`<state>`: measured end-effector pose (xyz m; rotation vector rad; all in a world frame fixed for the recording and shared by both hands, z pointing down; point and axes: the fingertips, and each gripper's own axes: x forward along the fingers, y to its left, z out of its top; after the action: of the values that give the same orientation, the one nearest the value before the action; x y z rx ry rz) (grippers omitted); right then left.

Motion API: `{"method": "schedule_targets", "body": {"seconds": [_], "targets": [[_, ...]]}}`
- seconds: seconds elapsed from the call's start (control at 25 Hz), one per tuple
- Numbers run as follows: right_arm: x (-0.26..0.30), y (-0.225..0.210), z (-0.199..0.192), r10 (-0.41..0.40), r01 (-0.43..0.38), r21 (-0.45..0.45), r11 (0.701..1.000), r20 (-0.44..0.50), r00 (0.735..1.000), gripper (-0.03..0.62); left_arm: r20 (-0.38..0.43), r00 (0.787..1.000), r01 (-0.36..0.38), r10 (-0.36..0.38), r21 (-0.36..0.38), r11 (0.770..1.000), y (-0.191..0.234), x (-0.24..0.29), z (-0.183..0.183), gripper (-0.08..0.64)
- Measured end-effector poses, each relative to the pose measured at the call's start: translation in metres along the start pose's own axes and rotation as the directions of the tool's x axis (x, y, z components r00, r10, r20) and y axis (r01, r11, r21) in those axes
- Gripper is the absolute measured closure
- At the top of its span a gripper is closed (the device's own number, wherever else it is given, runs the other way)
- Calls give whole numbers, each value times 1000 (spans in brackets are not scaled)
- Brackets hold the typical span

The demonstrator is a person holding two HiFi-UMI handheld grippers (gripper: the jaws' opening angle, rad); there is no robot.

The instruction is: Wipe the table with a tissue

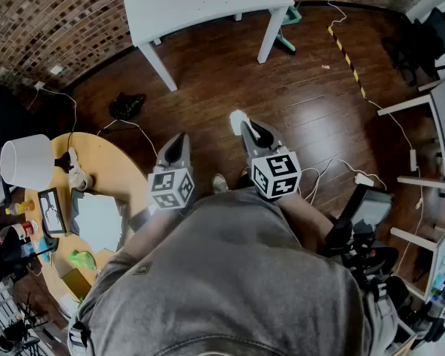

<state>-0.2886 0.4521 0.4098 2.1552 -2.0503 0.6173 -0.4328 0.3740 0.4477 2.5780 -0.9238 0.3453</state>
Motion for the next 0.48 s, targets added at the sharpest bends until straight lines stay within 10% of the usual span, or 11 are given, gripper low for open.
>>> {"method": "schedule_targets", "body": {"seconds": [0.48], "targets": [[15, -44, 17, -39, 39, 19, 999, 32, 999, 548, -19, 1000, 1, 0, 23, 1000, -7, 39, 11, 558]]}}
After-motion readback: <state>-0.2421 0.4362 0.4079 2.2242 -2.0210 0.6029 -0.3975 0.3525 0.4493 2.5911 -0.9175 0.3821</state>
